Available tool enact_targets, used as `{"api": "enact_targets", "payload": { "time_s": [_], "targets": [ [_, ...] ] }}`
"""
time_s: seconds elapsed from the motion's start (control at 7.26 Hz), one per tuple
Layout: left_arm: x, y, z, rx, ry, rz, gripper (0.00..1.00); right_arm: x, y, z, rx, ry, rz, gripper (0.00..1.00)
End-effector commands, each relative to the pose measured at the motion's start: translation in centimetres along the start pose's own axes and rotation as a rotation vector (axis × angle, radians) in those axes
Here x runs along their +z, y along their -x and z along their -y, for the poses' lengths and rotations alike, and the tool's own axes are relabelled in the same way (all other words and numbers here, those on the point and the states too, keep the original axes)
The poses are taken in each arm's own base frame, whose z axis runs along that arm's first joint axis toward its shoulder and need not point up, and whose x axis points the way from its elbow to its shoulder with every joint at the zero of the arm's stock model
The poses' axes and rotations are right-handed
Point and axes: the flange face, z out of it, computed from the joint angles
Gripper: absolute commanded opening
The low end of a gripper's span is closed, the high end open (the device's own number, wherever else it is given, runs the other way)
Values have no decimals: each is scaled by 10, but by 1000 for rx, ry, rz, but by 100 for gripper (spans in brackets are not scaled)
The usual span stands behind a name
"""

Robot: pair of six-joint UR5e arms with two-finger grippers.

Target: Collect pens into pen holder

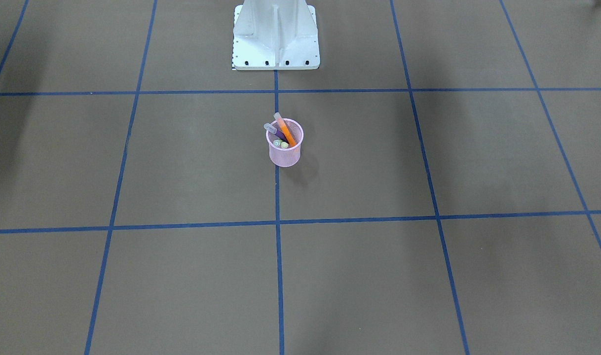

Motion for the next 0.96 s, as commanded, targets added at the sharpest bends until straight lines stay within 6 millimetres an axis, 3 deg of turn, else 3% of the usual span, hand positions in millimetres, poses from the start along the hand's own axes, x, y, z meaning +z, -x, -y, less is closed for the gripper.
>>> {"api": "enact_targets", "payload": {
  "time_s": [0.0,0.41,0.83],
  "targets": [
    [13,7,-23,-136,22,-2,100,8,-6,-2,18,13,6,100],
    [14,8,-24,-145,22,-3,100,-3,1,17,-4,-21,6,100],
    [15,7,-23,-144,21,-9,100,-3,1,17,-6,-24,6,100]
  ]
}}
